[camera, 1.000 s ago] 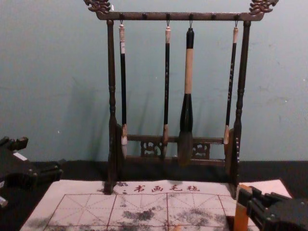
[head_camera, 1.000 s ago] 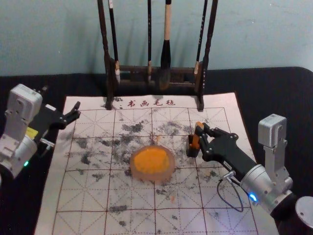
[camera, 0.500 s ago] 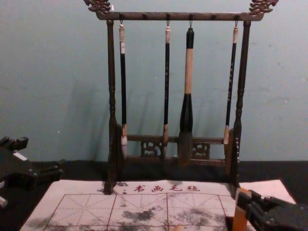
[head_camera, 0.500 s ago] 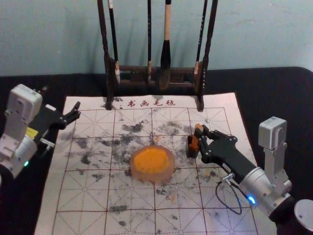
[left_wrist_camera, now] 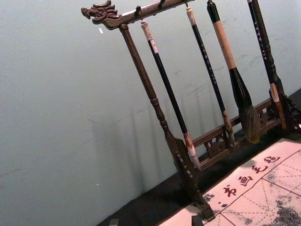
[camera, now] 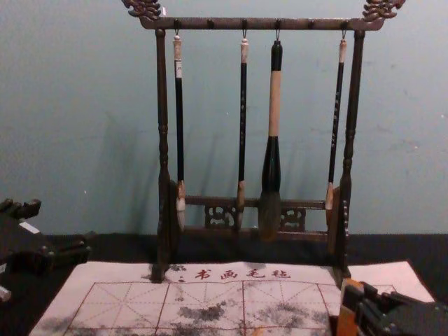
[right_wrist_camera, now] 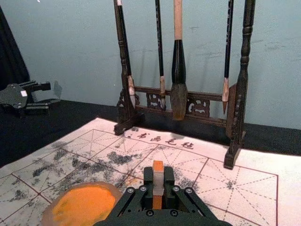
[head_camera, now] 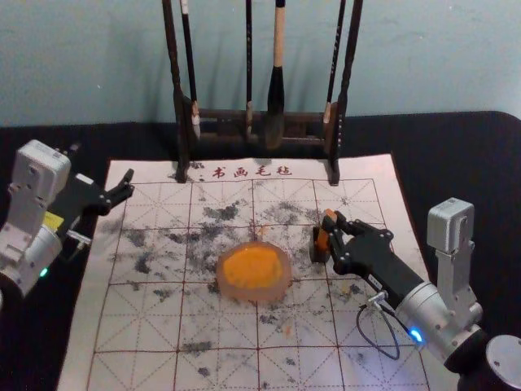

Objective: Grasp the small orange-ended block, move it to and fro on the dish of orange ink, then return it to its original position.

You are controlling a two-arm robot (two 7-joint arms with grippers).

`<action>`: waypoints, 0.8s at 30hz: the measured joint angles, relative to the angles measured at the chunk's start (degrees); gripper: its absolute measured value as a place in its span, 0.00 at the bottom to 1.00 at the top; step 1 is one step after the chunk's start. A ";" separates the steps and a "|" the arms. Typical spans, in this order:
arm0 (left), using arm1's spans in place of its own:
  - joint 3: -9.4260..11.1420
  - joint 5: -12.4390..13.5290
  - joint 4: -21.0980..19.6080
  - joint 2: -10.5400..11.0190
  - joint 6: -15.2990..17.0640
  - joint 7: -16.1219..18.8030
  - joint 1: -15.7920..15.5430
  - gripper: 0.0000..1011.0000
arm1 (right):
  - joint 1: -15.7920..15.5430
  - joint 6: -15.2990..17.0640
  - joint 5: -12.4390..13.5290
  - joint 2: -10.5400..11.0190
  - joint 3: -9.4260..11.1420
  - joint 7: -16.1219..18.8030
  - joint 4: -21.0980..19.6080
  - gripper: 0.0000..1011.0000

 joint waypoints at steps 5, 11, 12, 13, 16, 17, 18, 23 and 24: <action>0.00 0.00 0.00 0.00 0.00 0.00 0.00 0.99 | 0.22 -0.44 -0.15 -0.21 0.11 -0.04 0.35 0.14; 0.00 0.00 -0.01 0.00 0.00 0.00 0.00 0.99 | 0.37 -0.64 -0.47 -0.31 0.17 -0.11 0.53 0.14; 0.00 0.00 0.00 0.00 0.00 0.00 0.00 0.99 | 0.37 -0.64 -0.48 -0.31 0.17 -0.11 0.53 0.14; 0.00 0.00 -0.01 0.00 0.00 0.00 0.00 0.99 | 0.37 -0.64 -0.47 -0.31 0.18 -0.11 0.53 0.14; 0.00 0.00 0.00 0.00 0.00 0.00 0.00 0.99 | 0.37 -0.64 -0.47 -0.31 0.18 -0.11 0.53 0.14; 0.00 0.00 -0.01 0.00 0.00 0.00 0.00 0.99 | 0.37 -0.64 -0.47 -0.31 0.18 -0.11 0.53 0.14; 0.00 0.00 0.00 0.00 0.00 0.00 0.00 0.99 | 0.38 -0.64 -0.47 -0.30 0.18 -0.11 0.53 0.14; 0.00 0.00 0.00 0.00 0.00 0.00 0.00 0.99 | 0.37 -0.64 -0.46 -0.29 0.18 -0.10 0.53 0.15; 0.00 0.00 0.00 0.00 0.00 0.00 0.00 0.99 | 0.37 -0.64 -0.46 -0.28 0.18 -0.10 0.53 0.17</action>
